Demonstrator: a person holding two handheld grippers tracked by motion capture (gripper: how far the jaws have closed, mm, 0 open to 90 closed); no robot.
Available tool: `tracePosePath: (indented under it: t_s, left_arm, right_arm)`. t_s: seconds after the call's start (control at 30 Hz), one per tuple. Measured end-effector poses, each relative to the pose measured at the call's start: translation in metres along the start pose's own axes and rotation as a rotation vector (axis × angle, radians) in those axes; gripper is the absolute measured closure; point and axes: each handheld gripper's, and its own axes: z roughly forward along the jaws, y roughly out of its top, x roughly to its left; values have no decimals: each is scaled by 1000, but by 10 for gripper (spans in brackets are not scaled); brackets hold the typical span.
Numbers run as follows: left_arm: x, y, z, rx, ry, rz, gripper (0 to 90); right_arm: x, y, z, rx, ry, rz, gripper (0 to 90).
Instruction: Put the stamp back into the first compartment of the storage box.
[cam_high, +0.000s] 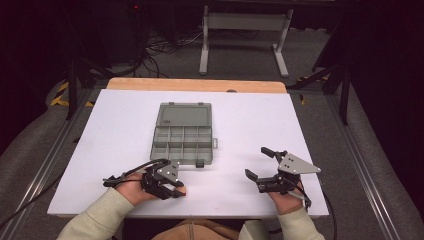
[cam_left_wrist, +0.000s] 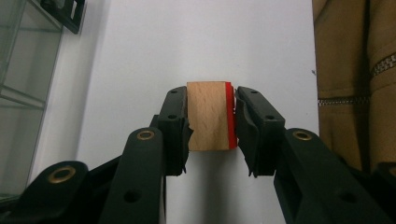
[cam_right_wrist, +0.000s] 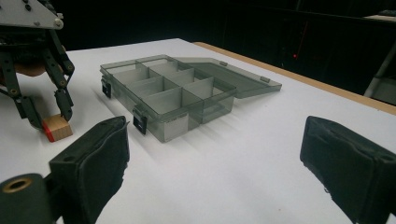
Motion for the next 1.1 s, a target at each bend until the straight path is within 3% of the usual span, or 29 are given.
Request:
tracePosePath:
  t_s: [0.53,0.77,1.1]
  left_arm:
    - [-1,2,-4,-13,7,-2,662]
    - [-2,8,-17,-56,-11,-22,662]
    - [-1,16,-36,-73,6,-15,662]
  right_arm:
    - [0,0,0,3,-3,-2,86]
    - [0,-1,1,6,-3,0,86]
    - [0,-1,1,10,-4,2,85]
